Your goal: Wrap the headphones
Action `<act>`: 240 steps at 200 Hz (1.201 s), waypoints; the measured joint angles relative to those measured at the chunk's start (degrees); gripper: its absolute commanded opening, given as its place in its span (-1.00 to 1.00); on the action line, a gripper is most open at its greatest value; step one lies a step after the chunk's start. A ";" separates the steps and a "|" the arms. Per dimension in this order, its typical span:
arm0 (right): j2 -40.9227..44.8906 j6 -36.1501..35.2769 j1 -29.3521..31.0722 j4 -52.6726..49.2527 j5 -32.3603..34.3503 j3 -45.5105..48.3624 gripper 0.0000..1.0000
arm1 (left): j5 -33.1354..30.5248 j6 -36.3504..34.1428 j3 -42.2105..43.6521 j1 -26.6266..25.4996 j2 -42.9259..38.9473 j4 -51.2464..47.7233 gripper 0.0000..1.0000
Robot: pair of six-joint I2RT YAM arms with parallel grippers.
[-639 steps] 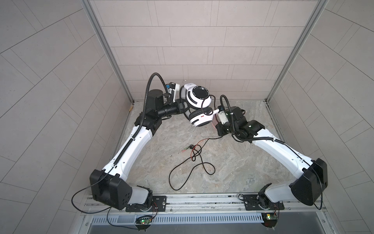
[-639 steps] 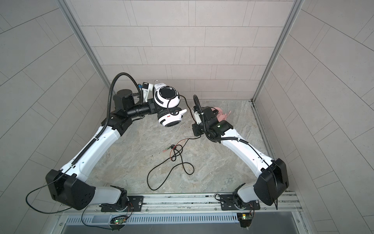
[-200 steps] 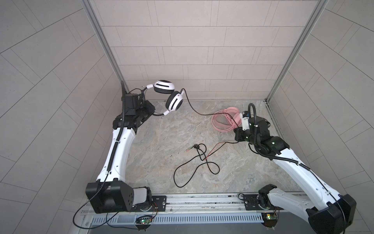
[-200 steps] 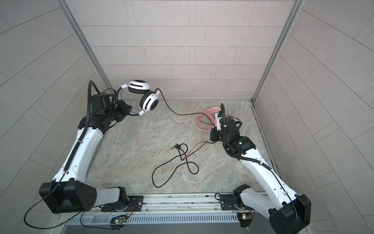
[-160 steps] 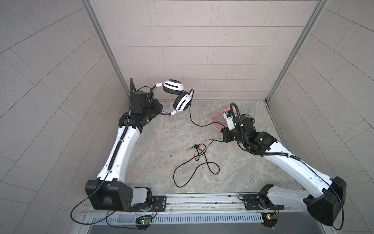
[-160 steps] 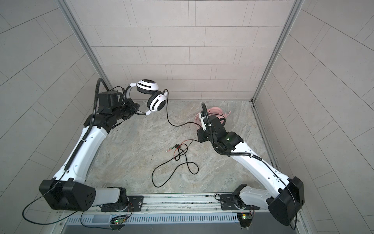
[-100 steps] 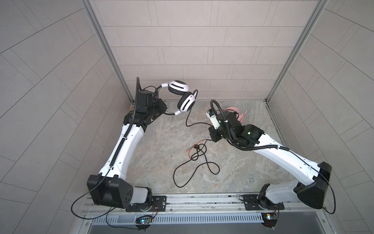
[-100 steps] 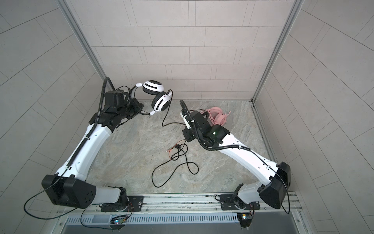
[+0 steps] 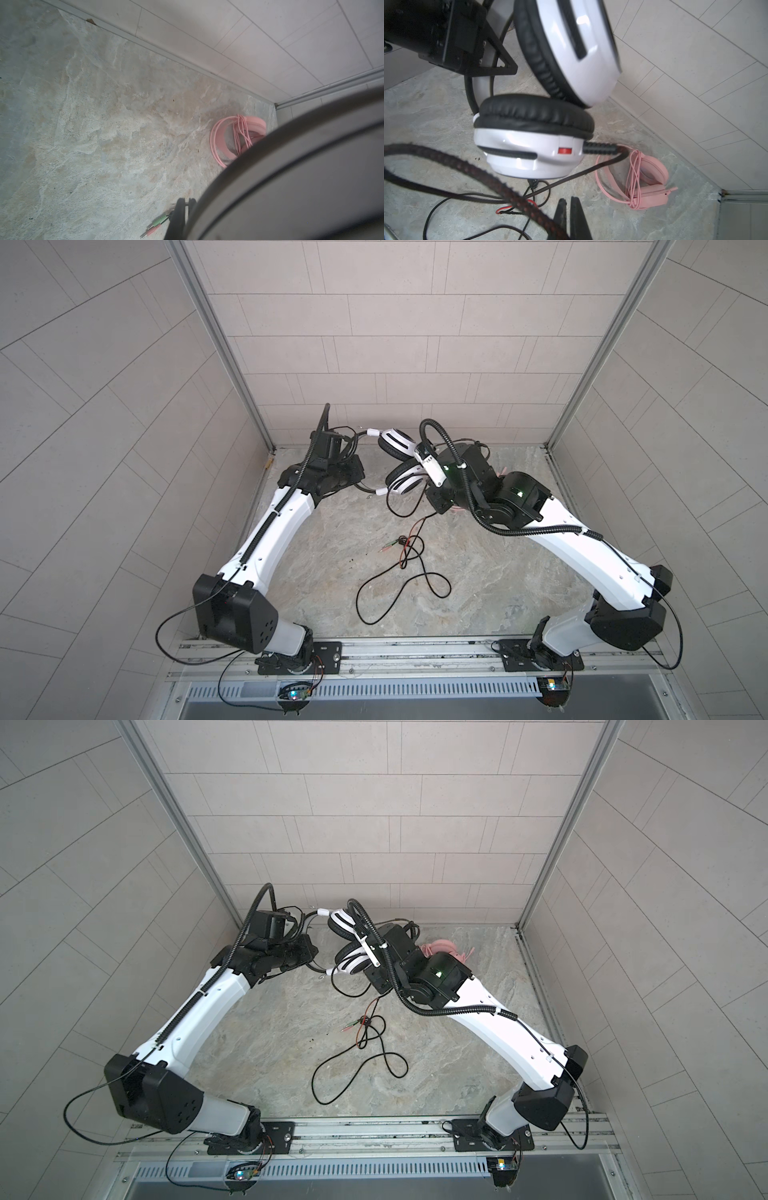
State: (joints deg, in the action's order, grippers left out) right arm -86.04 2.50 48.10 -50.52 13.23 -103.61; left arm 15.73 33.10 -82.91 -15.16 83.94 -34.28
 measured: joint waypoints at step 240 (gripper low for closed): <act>-6.27 -6.97 -2.43 -9.07 5.66 -14.08 -1.00 | 20.65 -9.22 -4.20 -3.02 3.96 -6.73 -1.00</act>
State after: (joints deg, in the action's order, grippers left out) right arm -92.31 -4.47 45.67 -59.59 18.90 -117.69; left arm 36.38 23.88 -87.11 -18.17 87.90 -41.01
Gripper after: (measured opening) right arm 0.048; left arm 0.080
